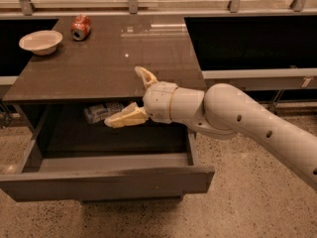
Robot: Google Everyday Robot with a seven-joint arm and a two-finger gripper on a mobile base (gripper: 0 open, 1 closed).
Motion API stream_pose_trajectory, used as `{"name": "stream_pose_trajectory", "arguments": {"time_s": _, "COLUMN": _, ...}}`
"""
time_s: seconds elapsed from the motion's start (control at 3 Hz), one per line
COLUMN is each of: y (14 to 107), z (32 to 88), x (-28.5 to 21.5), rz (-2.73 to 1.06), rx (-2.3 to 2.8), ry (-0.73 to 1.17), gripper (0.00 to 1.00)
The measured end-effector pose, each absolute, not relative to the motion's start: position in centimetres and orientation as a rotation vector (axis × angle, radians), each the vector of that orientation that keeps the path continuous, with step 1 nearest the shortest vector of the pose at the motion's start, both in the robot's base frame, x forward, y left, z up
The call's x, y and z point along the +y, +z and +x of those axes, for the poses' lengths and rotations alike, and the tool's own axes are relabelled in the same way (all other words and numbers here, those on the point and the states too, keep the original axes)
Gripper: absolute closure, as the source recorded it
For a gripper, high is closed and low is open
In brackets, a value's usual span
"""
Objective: Place blue plastic bottle into top drawer
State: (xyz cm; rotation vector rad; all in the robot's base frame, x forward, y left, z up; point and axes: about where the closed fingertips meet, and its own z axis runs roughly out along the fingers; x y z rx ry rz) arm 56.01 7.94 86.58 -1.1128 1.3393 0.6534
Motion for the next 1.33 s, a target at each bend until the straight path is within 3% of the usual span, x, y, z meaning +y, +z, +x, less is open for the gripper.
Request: {"name": "stream_pose_trajectory", "arguments": {"time_s": 1.33, "y": 87.7, "z": 56.2, "x": 4.8, "rz": -1.139, "rx": 1.297, "ry": 0.685, "gripper": 0.00}}
